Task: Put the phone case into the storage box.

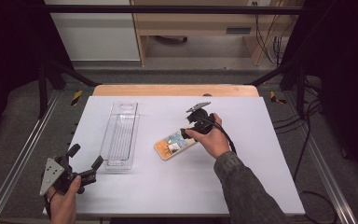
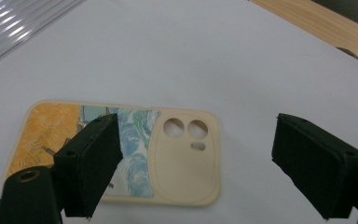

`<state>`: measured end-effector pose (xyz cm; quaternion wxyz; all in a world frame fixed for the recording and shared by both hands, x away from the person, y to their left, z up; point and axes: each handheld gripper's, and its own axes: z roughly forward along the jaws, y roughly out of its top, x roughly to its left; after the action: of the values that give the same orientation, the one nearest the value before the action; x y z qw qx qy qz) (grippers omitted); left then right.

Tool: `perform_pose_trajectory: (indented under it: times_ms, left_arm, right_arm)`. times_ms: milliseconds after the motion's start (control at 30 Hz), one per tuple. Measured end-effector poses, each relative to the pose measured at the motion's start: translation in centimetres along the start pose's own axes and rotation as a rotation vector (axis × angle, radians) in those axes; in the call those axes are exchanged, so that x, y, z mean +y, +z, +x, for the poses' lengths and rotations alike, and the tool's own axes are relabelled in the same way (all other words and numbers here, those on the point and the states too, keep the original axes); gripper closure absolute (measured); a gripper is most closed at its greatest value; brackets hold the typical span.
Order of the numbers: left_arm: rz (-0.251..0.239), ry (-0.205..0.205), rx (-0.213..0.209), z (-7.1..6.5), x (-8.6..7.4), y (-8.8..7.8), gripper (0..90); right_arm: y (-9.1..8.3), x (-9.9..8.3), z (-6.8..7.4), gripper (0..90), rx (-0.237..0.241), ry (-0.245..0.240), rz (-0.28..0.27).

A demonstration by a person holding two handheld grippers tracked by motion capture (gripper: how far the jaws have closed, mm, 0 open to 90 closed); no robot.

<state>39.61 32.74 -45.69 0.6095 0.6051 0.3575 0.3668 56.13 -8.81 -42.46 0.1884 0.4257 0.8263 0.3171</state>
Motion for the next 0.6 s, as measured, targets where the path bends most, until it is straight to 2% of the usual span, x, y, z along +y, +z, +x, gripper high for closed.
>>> perform_pose_trajectory:
  times_ms: [100, 300, 433, 467, 600]
  left_arm:
    - [-0.006, -0.01, 0.006, 0.2, 0.1, -0.1, 2.4]
    - [-0.006, -0.013, 0.01, 0.4, 0.1, -0.2, 2.4]
    - [-0.007, -0.012, 0.007, 0.3, 0.1, -0.2, 2.5]
    - [-0.007, -0.012, 0.007, 0.3, 0.1, -0.2, 2.5]
    - [-0.008, -0.016, 0.005, 0.2, 0.1, -0.1, 2.5]
  right_arm:
    - [0.9, 0.4, 0.2, 17.9, -0.009, 0.001, 0.008]
    - [2.2, 0.9, 0.4, 25.1, -0.008, 0.031, -0.025]
    - [3.4, 1.0, 0.8, 36.7, -0.004, 0.037, -0.036]
    - [3.4, 1.0, 0.8, 36.7, -0.004, 0.037, -0.036]
    - [4.3, 0.9, 1.0, 51.0, -0.005, 0.027, -0.055]
